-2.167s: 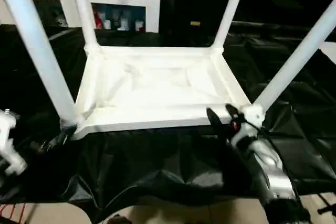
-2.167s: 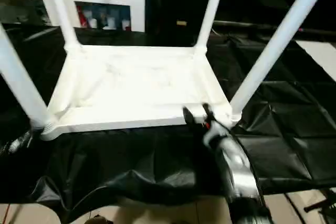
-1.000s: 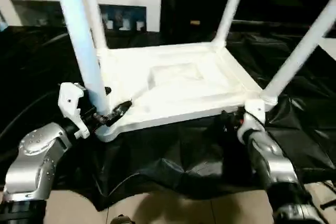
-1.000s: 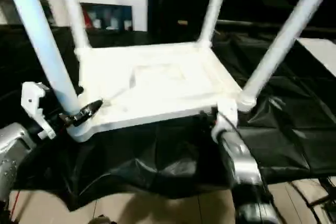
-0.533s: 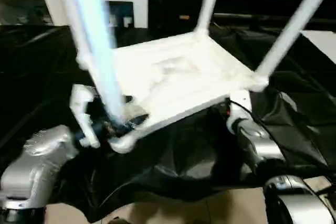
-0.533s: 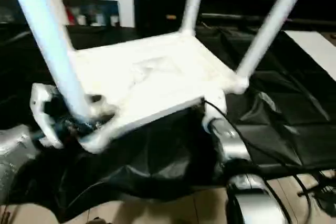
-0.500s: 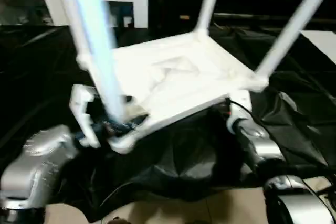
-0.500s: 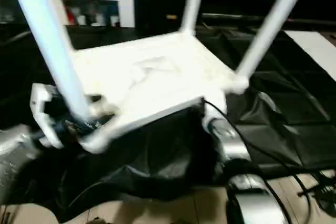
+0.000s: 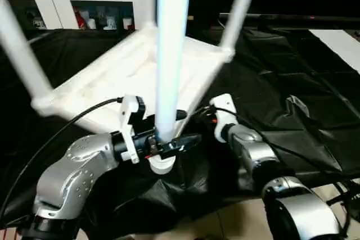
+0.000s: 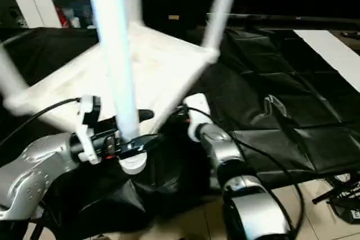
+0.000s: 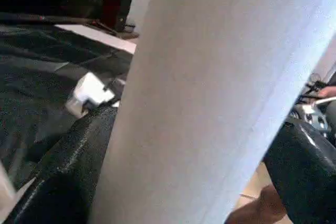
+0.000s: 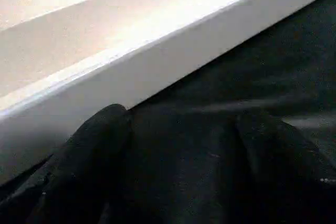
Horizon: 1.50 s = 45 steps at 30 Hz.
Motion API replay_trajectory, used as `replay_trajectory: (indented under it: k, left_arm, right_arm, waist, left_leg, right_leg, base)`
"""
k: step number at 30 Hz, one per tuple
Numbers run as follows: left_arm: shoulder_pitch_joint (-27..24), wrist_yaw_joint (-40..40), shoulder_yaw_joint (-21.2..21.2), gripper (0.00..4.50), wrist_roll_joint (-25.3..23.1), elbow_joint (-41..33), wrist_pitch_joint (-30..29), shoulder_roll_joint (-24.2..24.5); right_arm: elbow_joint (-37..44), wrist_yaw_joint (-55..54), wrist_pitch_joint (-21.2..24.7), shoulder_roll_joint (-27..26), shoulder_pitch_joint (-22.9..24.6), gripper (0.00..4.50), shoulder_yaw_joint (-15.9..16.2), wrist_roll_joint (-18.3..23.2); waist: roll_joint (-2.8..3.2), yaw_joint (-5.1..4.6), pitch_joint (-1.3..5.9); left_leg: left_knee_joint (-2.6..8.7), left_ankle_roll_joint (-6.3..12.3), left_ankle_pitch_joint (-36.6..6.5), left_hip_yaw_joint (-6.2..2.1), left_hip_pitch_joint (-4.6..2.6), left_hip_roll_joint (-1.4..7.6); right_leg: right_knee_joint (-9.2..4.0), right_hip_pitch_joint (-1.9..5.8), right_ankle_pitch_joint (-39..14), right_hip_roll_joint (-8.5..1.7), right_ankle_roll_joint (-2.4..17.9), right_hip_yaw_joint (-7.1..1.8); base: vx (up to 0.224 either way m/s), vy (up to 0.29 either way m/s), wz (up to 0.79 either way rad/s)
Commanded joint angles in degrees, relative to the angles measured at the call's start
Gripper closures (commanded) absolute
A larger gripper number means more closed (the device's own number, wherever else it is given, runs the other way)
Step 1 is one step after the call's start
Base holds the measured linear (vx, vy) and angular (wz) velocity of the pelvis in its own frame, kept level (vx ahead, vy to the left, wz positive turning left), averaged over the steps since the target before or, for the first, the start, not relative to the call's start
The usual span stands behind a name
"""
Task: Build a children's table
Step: Rotate table base
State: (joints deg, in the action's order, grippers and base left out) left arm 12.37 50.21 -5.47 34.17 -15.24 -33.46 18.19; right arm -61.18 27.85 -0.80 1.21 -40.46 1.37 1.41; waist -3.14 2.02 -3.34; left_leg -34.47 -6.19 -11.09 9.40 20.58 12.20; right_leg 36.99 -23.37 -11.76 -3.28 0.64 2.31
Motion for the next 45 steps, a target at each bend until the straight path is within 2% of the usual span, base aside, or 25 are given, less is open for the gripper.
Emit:
replay_trajectory:
  k: [1,5,14,19,21,24,25,26,28,31,35,36,38,40,45]
  left_arm:
    - [2.93,-0.02,-3.21,0.02,1.07,-0.32,0.19,-1.98]
    - [4.49,-0.09,-4.0,0.02,0.26,0.87,0.46,-3.56]
    - [5.9,-1.83,-5.18,0.02,-1.86,3.2,2.74,-6.43]
    - [8.0,-5.54,-4.92,0.02,-5.21,6.91,7.11,-9.86]
    - [8.48,-6.45,-5.3,0.02,-6.87,8.18,8.27,-10.12]
    - [8.7,-6.51,-5.91,0.02,-8.12,9.05,8.9,-9.8]
    - [9.0,-7.16,-5.87,0.02,-9.57,10.51,9.92,-9.38]
    - [9.1,-7.42,-5.79,0.02,-10.02,11.0,10.25,-9.25]
    - [8.85,-6.04,-5.88,0.02,-11.77,12.35,12.22,-7.59]
    - [8.37,-3.57,-6.08,0.02,-12.9,13.49,13.78,-5.05]
    - [8.3,0.23,-5.97,0.02,-14.07,15.82,15.92,-1.8]
    - [8.67,3.74,-6.24,0.02,-14.15,17.37,16.28,0.78]
    - [8.79,5.12,-6.5,0.02,-14.15,17.75,16.35,1.71]
    - [9.56,8.99,-7.76,0.39,-14.97,19.94,17.82,4.32]
    - [10.73,14.98,-10.44,0.75,-17.67,24.43,21.09,8.11]
  right_arm:
    - [0.12,5.71,-0.88,-2.63,-0.8,0.7,3.0,-0.09]
    - [-0.73,6.67,-1.95,-2.74,-0.64,0.7,3.53,-0.93]
    - [-0.76,8.21,-2.75,-1.43,0.18,0.7,2.76,-1.11]
    - [-0.13,10.62,-4.09,-1.29,1.21,0.7,2.88,-1.14]
    - [0.53,10.05,-4.91,-0.95,1.41,0.7,2.41,-0.91]
    - [1.27,9.07,-5.67,-0.37,1.51,0.7,1.71,-0.63]
    - [3.37,9.28,-5.81,1.03,2.15,0.7,0.58,0.31]
    - [4.13,9.48,-5.8,1.51,2.41,0.7,0.23,0.6]
    - [7.83,10.88,-5.49,4.05,4.26,0.7,-0.62,1.41]
    - [11.13,12.48,-5.42,6.85,6.27,0.7,-0.63,1.33]
    - [15.13,14.98,-5.47,10.19,8.71,0.7,-0.37,1.12]
    - [18.21,17.19,-5.27,12.51,10.37,0.7,0.04,0.84]
    - [19.33,18.06,-5.03,13.31,10.97,0.7,0.25,0.74]
    - [23.77,21.01,-2.96,15.81,13.09,0.7,1.06,1.28]
    - [30.32,26.16,-0.53,19.66,16.31,0.7,3.22,1.53]
  waist:
    - [0.54,0.49,3.59]
    - [0.45,0.46,3.57]
    - [0.53,0.56,3.71]
    - [0.39,0.64,3.64]
    - [-0.04,0.61,3.64]
    - [0.04,0.75,3.75]
    - [-0.25,0.87,3.69]
    - [-0.11,0.96,3.74]
    - [-0.25,1.17,3.73]
    - [-0.25,1.74,3.68]
    - [-0.2,2.03,3.62]
    - [-0.19,2.1,3.49]
    - [-0.22,2.11,3.56]
    - [-0.13,2.15,3.51]
    - [0.12,1.96,3.53]
  left_leg:
    - [3.98,1.0,-8.21,0.65,0.16,0.55]
    - [4.0,0.59,-8.88,0.58,0.11,0.64]
    - [3.88,1.2,-8.3,0.68,0.03,0.69]
    - [3.93,1.12,-8.88,0.67,0.08,0.73]
    - [3.91,1.18,-9.12,0.68,0.17,0.76]
    - [3.82,1.55,-8.11,0.71,0.06,0.8]
    - [3.86,1.93,-7.68,0.72,0.07,0.76]
    - [3.76,2.06,-7.62,0.79,-0.06,0.78]
    - [3.82,2.4,-7.29,0.76,-0.02,0.79]
    - [3.83,2.54,-7.09,0.8,-0.17,0.78]
    - [3.9,2.04,-7.85,0.79,-0.28,0.67]
    - [3.88,1.99,-8.29,0.89,-0.28,0.57]
    - [3.98,1.77,-8.85,0.81,-0.31,0.58]
    - [4.0,1.62,-9.24,0.83,-0.34,0.6]
    - [4.09,2.06,-8.96,0.64,-0.26,0.59]
  right_leg:
    - [-4.01,3.39,-3.87,-3.32,13.14,-2.29]
    - [-4.12,3.4,-5.79,-3.48,12.99,-2.31]
    - [-4.1,3.41,-4.19,-3.36,13.45,-2.27]
    - [-4.32,3.47,-5.73,-3.42,13.12,-2.25]
    - [-4.49,3.5,-7.01,-3.53,12.48,-2.26]
    - [-4.35,3.41,-5.97,-3.53,12.46,-2.27]
    - [-4.37,3.44,-5.55,-3.42,12.37,-2.24]
    - [-4.29,3.31,-5.25,-3.4,12.33,-2.28]
    - [-4.26,3.36,-4.84,-3.41,12.07,-2.22]
    - [-4.34,3.29,-5.03,-3.38,11.73,-2.24]
    - [-4.57,3.23,-6.86,-3.35,11.11,-2.26]
    - [-4.78,3.15,-7.39,-3.28,10.86,-2.35]
    - [-4.65,3.19,-8.19,-3.26,10.62,-2.33]
    - [-4.74,3.15,-8.41,-3.23,10.81,-2.36]
    - [-4.7,3.29,-7.62,-3.19,10.68,-2.36]
  base:
    - [0.0,0.0,0.0]
    - [0.0,0.0,0.0]
    - [0.0,0.0,0.0]
    - [0.0,0.0,0.0]
    - [0.0,0.0,0.0]
    - [0.0,0.0,0.0]
    - [0.0,0.0,0.0]
    - [0.0,0.0,0.0]
    - [0.0,0.0,0.0]
    - [0.0,0.0,0.0]
    - [0.0,0.0,0.0]
    - [0.0,0.0,0.0]
    - [0.0,0.0,0.0]
    - [0.0,0.0,0.0]
    - [0.0,0.0,0.0]
